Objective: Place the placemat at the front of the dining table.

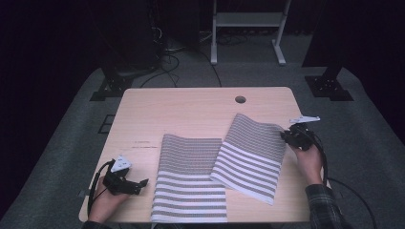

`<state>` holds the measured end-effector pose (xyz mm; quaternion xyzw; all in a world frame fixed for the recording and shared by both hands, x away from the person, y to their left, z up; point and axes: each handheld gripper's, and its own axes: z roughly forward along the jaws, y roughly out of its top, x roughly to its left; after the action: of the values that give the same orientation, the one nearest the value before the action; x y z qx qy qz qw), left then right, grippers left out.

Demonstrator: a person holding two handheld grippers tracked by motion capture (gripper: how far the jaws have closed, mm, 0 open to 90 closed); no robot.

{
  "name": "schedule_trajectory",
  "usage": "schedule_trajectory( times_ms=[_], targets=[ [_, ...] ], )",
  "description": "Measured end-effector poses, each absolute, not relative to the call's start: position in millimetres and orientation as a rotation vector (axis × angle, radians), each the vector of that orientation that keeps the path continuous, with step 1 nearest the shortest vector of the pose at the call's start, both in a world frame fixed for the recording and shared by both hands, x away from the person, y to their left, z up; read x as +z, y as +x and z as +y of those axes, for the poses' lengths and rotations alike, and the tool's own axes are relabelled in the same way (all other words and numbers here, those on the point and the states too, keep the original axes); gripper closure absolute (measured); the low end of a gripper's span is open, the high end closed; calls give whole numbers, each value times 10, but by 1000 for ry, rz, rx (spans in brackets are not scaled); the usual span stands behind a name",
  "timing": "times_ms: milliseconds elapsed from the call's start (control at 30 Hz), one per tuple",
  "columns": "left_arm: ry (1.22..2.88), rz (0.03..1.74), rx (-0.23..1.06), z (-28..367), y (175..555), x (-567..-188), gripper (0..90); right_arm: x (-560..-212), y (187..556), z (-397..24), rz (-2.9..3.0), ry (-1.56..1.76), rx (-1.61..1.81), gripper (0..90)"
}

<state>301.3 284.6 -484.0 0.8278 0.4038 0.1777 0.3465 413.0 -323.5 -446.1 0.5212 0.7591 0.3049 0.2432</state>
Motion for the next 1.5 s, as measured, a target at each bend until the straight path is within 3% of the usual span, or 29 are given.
schedule_trajectory(
  times_ms=[267,1033,1133,1167,1367,1500],
  targets=[
    [2148,1048,461,2846,3013,-4839,0,-4405,3965,-3305,2071,1446,881,565],
    [2145,1049,461,2844,3013,-4840,0,-4363,3173,-3091,2191,1399,1004,504],
    [2144,1049,461,2844,3013,-4841,0,-4375,3033,-3065,2208,1388,1007,509],
    [2145,1049,461,2844,3013,-4840,0,-4384,2936,-3050,2222,1379,1021,565],
    [2145,1049,461,2844,3013,-4840,0,-4437,2684,-2997,2287,1343,1022,686],
    [2145,1049,461,2844,3013,-4840,0,-4492,2564,-2950,2325,1343,1028,670]
  ],
)
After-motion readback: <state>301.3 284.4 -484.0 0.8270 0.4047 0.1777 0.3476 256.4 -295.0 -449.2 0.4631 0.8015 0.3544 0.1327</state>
